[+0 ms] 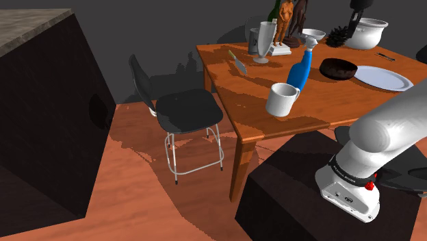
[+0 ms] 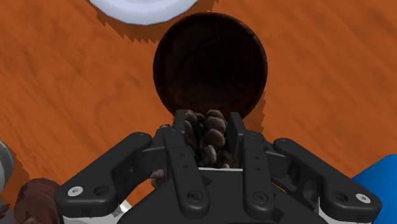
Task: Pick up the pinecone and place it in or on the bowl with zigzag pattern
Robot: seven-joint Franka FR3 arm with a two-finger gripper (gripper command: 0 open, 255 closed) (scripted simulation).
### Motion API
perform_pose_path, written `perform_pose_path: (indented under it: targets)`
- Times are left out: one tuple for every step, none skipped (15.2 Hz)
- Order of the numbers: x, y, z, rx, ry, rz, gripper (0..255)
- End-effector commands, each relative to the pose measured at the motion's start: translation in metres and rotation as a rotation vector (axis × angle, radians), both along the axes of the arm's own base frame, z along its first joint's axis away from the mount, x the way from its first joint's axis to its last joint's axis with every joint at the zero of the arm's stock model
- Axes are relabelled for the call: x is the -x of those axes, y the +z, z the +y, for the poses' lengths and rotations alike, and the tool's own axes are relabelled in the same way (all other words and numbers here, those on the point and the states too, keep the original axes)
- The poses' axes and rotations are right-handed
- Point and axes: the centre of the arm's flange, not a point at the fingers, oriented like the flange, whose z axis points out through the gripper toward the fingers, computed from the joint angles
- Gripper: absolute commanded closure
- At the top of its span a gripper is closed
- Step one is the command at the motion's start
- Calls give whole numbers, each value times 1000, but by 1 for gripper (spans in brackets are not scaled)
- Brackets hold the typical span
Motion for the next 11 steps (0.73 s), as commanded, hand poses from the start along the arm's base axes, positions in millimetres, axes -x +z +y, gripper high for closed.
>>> perform_pose_path:
  targets:
    - [22, 1, -21, 0, 1, 0, 255]
    - [31, 2, -30, 0, 1, 0, 255]
    - [41, 3, -39, 0, 1, 0, 255]
    - [50, 4, -47, 0, 1, 0, 255]
    - [50, -1, -47, 0, 1, 0, 255]
    - [50, -6, -47, 0, 1, 0, 255]
    - [50, -11, -47, 0, 1, 0, 255]
    - [50, -17, -47, 0, 1, 0, 255]
    - [50, -22, -47, 0, 1, 0, 255]
    - [50, -27, -47, 0, 1, 0, 255]
    - [50, -33, -47, 0, 1, 0, 255]
